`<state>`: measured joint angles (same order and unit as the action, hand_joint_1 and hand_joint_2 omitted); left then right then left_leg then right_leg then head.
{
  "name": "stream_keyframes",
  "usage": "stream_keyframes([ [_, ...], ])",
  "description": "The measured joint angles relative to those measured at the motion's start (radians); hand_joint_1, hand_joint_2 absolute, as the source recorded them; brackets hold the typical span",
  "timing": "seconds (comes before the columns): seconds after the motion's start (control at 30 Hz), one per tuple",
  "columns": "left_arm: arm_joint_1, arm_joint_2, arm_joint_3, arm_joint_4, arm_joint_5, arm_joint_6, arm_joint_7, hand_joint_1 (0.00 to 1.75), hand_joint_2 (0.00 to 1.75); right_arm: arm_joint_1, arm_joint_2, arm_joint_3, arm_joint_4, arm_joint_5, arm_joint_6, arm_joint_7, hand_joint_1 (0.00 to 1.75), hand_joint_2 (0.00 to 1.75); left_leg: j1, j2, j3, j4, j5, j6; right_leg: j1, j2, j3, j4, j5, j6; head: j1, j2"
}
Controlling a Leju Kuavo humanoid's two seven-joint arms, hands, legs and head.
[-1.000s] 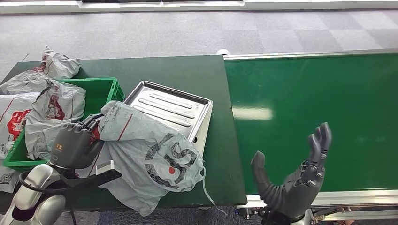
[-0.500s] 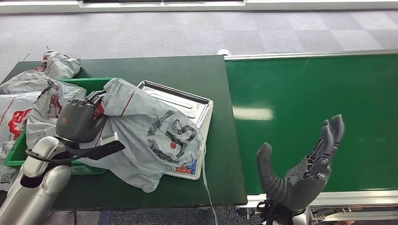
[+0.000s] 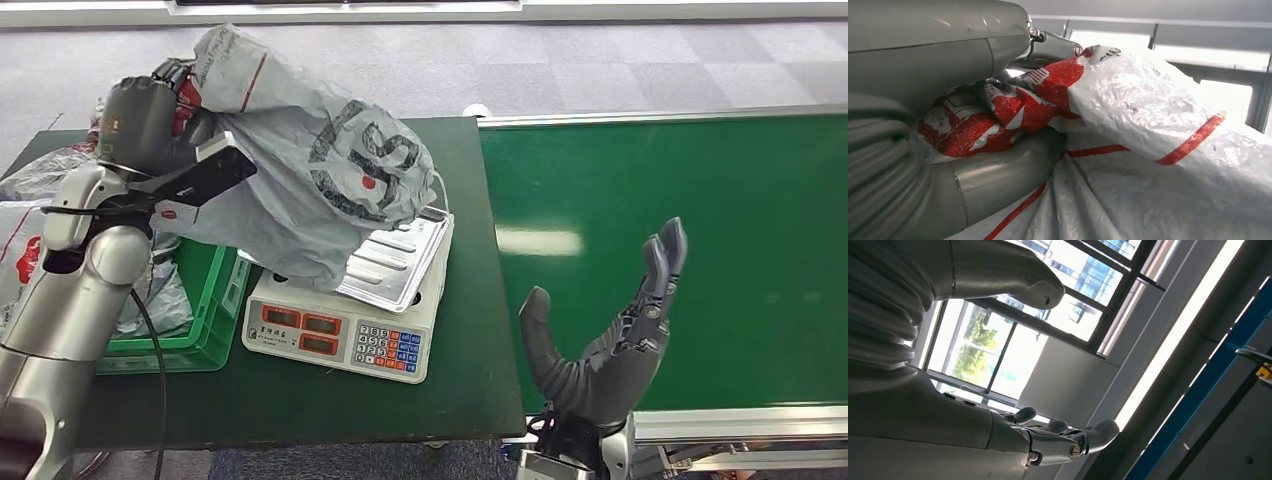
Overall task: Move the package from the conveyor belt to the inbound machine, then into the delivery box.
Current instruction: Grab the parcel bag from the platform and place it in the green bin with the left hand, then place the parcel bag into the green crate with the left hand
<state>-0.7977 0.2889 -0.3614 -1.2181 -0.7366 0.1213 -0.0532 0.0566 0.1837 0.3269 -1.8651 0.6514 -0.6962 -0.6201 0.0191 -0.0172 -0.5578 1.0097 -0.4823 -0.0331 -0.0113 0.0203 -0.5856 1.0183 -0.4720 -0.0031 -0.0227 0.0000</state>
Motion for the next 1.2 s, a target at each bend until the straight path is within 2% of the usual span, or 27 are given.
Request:
stream_keyframes([
  [0.23, -0.077, -0.016, 0.000, 0.050, 0.007, 0.000, 0.014, 1.75, 1.75, -0.012, -0.004, 0.015, 0.017, 0.001, 0.000, 0.027, 0.00, 1.75, 0.000, 0.000, -0.001, 0.000, 0.000, 0.000, 0.000, 0.000, -0.001, 0.000, 0.000, 0.000, 0.000, 0.000],
  [0.3, -0.131, -0.019, -0.001, 0.082, -0.008, 0.000, 0.045, 1.75, 1.75, -0.026, -0.010, 0.024, 0.023, 0.006, 0.000, 0.062, 0.00, 1.75, 0.000, 0.000, -0.001, 0.000, 0.001, 0.000, 0.000, 0.000, -0.001, 0.000, 0.001, 0.000, 0.000, 0.000],
  [0.47, -0.326, -0.037, -0.002, 0.216, -0.080, 0.000, 0.114, 1.75, 1.75, -0.068, -0.021, 0.047, 0.039, 0.021, 0.000, 0.129, 0.00, 1.75, 0.000, 0.000, -0.002, 0.000, 0.002, 0.000, 0.000, 0.000, -0.002, 0.000, 0.002, 0.000, 0.000, 0.000],
  [0.6, -0.411, -0.047, -0.003, 0.292, -0.096, 0.001, 0.120, 1.75, 1.75, -0.080, -0.028, 0.050, 0.048, 0.021, 0.000, 0.136, 0.00, 1.75, 0.000, 0.000, -0.001, 0.000, 0.002, 0.000, 0.000, 0.000, -0.002, 0.000, 0.002, 0.000, 0.000, 0.000],
  [1.03, -0.446, -0.061, -0.003, 0.362, -0.102, 0.003, 0.117, 1.75, 1.75, -0.090, -0.039, 0.062, 0.059, 0.020, 0.000, 0.136, 0.00, 1.75, 0.000, 0.000, -0.002, 0.000, 0.002, 0.000, 0.000, 0.000, -0.001, 0.000, 0.002, 0.000, 0.000, 0.000],
  [1.2, -0.459, -0.057, -0.003, 0.402, -0.144, 0.008, 0.141, 1.75, 1.75, -0.087, -0.042, 0.063, 0.063, 0.012, 0.000, 0.125, 0.00, 1.75, 0.000, 0.000, -0.001, 0.000, 0.002, 0.000, 0.000, 0.000, -0.001, 0.000, 0.002, 0.000, 0.000, 0.000],
])
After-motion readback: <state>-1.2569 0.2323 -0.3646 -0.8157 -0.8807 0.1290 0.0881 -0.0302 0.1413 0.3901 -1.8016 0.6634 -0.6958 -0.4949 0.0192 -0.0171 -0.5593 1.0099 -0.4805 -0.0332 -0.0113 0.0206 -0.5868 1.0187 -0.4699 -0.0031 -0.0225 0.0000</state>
